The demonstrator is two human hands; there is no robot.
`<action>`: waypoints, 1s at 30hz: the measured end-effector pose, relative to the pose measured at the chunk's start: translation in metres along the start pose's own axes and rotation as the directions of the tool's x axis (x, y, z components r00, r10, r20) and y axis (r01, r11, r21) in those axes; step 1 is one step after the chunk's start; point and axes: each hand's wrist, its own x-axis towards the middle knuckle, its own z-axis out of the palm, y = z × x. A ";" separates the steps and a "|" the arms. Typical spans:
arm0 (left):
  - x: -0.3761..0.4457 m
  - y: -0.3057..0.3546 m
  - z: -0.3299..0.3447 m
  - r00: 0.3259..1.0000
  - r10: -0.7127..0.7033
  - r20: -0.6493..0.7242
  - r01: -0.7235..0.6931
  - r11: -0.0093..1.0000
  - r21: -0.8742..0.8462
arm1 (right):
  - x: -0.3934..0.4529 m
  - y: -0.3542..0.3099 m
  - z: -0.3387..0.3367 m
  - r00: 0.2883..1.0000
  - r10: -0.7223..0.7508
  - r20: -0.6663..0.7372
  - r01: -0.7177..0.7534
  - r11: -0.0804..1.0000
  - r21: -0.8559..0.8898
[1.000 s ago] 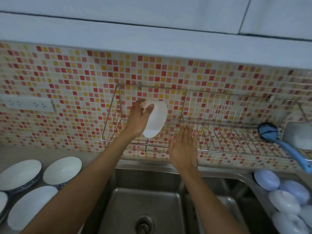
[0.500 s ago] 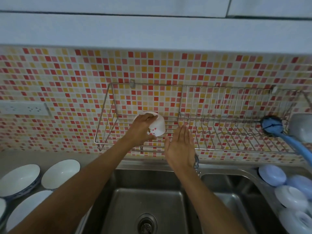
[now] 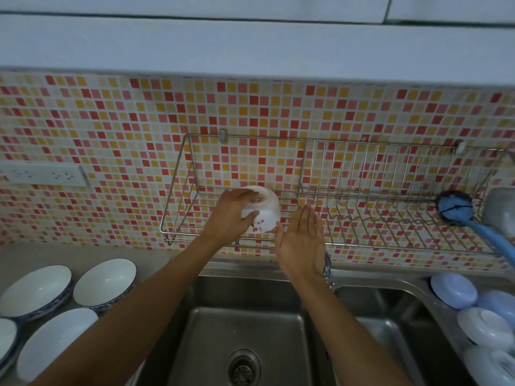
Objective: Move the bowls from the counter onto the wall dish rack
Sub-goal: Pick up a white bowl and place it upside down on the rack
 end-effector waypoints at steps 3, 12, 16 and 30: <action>-0.008 0.002 0.004 0.974 -0.194 -0.120 0.200 0.979 0.042 | 0.000 0.001 0.002 1.000 -0.003 0.009 0.003 1.000 -0.002; -0.005 0.003 0.000 0.958 -0.115 0.262 0.109 0.993 0.037 | -0.003 0.003 0.008 0.992 -0.053 -0.118 0.057 0.998 0.029; -0.014 0.003 -0.003 0.980 0.027 0.199 -0.044 0.996 0.083 | -0.014 0.007 0.013 0.984 -0.078 -0.162 0.090 0.993 0.072; -0.018 0.005 -0.003 0.947 0.004 0.322 -0.104 0.950 0.293 | -0.031 0.006 0.012 0.986 -0.061 -0.153 0.073 0.995 0.073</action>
